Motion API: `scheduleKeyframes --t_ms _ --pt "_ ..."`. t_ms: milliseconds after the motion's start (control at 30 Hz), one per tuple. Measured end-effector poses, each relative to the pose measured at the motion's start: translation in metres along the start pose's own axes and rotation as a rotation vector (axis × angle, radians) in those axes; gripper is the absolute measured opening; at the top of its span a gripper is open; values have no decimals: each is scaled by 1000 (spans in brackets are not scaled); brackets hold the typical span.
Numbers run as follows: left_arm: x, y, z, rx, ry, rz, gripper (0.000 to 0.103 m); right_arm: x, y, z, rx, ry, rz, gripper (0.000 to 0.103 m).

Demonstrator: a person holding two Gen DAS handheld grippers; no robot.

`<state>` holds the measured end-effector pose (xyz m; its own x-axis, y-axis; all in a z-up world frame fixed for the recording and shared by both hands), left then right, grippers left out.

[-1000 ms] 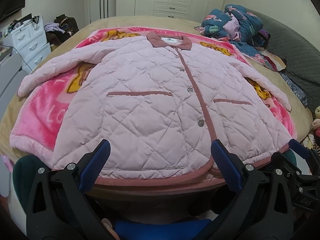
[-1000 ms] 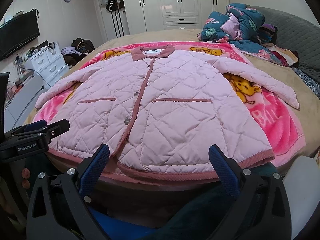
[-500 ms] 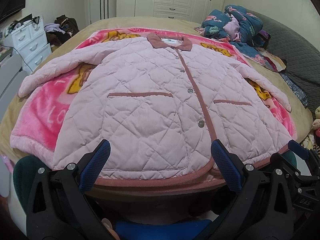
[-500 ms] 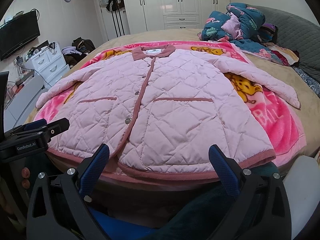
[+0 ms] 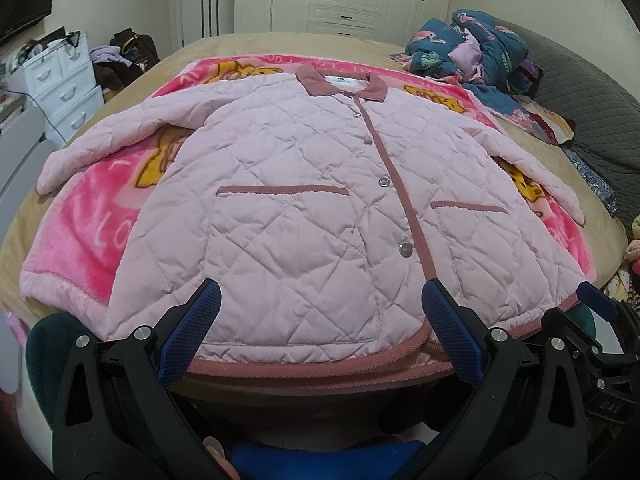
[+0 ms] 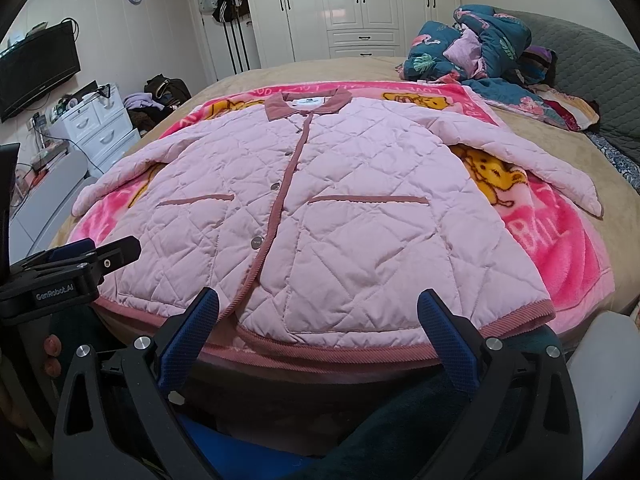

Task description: Fold large clothes

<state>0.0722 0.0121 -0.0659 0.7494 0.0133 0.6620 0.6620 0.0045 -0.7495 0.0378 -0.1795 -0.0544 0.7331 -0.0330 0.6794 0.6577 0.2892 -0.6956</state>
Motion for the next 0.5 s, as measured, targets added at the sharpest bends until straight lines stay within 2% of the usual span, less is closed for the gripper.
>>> scheduleKeyframes --t_ms 267,500 --pt "11 9 6 15 -4 -8 94 9 10 10 18 -9 8 99" --pt "31 17 13 25 -4 -16 94 34 17 16 35 -17 -4 99"
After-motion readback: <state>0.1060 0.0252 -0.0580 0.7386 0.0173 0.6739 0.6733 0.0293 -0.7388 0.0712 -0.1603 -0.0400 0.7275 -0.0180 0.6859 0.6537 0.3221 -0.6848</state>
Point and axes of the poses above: each gripper's, at about its wrist camera, not at the fingertips, and y roughly the way its jaws point, z to its left, x to its top, the point moved 10 cm from there along y, roughly the way its jaws point, and after that the axes turned 8 degrees about y, right-handed, at the moved point
